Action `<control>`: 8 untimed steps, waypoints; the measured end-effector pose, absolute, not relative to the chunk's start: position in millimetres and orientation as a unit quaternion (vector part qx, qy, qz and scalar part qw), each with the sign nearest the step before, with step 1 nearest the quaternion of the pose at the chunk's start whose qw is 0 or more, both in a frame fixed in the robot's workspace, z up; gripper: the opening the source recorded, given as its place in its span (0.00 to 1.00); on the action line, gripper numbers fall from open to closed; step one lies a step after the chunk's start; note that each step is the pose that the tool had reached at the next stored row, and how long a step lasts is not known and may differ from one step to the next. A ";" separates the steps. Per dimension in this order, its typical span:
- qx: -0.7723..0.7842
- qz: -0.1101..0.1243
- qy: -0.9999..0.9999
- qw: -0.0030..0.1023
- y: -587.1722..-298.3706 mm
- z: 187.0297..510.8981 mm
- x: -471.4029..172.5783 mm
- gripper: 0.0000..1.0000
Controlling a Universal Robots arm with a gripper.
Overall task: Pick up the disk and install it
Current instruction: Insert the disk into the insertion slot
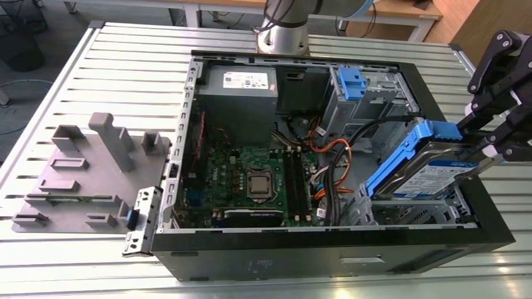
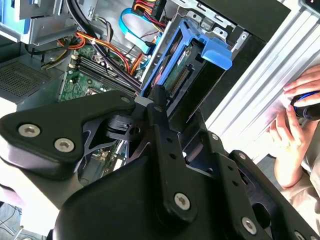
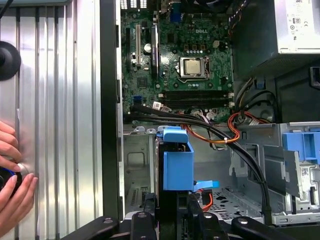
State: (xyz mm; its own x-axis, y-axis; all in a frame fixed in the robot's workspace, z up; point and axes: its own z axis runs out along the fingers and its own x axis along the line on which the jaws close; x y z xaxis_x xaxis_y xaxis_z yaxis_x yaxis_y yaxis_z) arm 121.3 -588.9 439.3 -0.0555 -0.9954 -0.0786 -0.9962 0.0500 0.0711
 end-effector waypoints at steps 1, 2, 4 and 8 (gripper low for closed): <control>-0.687 0.053 0.725 0.004 -588.9 439.3 121.3 0.35; -0.687 0.053 0.725 0.004 -588.9 439.2 121.3 0.35; -0.687 0.053 0.725 0.004 -588.9 439.1 121.3 0.35; -0.687 0.053 0.725 0.004 -588.9 433.5 121.3 0.35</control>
State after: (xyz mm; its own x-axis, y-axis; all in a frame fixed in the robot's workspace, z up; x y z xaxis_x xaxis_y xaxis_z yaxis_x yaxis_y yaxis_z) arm 121.3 -588.9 433.5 -0.0555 -0.9953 -0.0788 -0.9962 0.0499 0.0711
